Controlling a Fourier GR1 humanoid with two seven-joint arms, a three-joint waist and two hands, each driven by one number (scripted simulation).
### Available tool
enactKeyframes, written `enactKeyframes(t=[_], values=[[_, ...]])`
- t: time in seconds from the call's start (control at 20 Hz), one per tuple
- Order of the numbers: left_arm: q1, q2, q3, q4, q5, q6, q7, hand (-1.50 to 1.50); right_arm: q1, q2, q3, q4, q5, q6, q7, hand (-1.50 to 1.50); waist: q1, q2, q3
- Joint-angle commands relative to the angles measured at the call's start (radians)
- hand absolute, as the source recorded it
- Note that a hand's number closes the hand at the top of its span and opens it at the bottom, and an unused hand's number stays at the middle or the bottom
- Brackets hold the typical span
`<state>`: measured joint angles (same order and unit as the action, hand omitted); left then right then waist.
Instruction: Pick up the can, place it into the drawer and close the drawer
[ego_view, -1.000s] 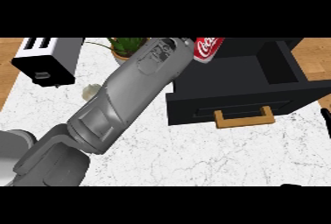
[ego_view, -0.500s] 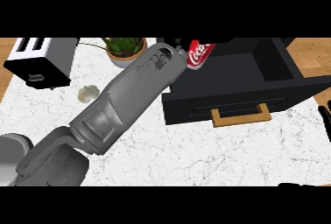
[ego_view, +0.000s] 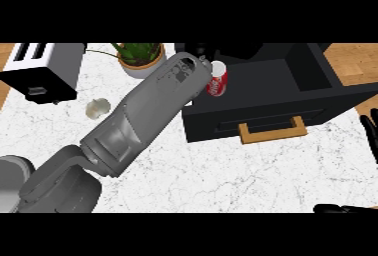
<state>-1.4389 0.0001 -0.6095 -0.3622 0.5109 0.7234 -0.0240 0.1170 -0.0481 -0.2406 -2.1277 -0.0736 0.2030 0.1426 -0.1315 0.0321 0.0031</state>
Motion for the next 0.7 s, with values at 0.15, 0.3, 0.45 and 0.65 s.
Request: enactKeyframes(t=[0.15, 0.3, 0.45, 0.65], values=[[0.037, 0.000, -0.019, 0.002, 0.037, 0.045, -0.055, -1.50, 0.000, -0.010, -0.015, -0.005, -0.025, 0.009, 0.004, -1.50, 0.006, -0.001, -0.001], [0.029, 0.000, -0.028, -0.013, 0.059, 0.069, -0.040, -1.50, 0.008, -0.024, -0.015, -0.036, -0.006, 0.017, -0.008, -1.50, -0.004, -0.002, 0.000], [0.043, 0.000, -0.015, -0.036, 0.093, 0.092, -0.046, -1.50, 0.022, -0.047, 0.004, -0.045, 0.118, 0.017, -0.077, -1.50, 0.004, -0.003, -0.001], [0.035, 0.000, -0.006, -0.032, 0.121, 0.071, -0.060, -1.50, 0.015, -0.095, 0.011, -0.128, 0.191, 0.021, -0.091, -1.50, 0.003, -0.006, -0.002]])
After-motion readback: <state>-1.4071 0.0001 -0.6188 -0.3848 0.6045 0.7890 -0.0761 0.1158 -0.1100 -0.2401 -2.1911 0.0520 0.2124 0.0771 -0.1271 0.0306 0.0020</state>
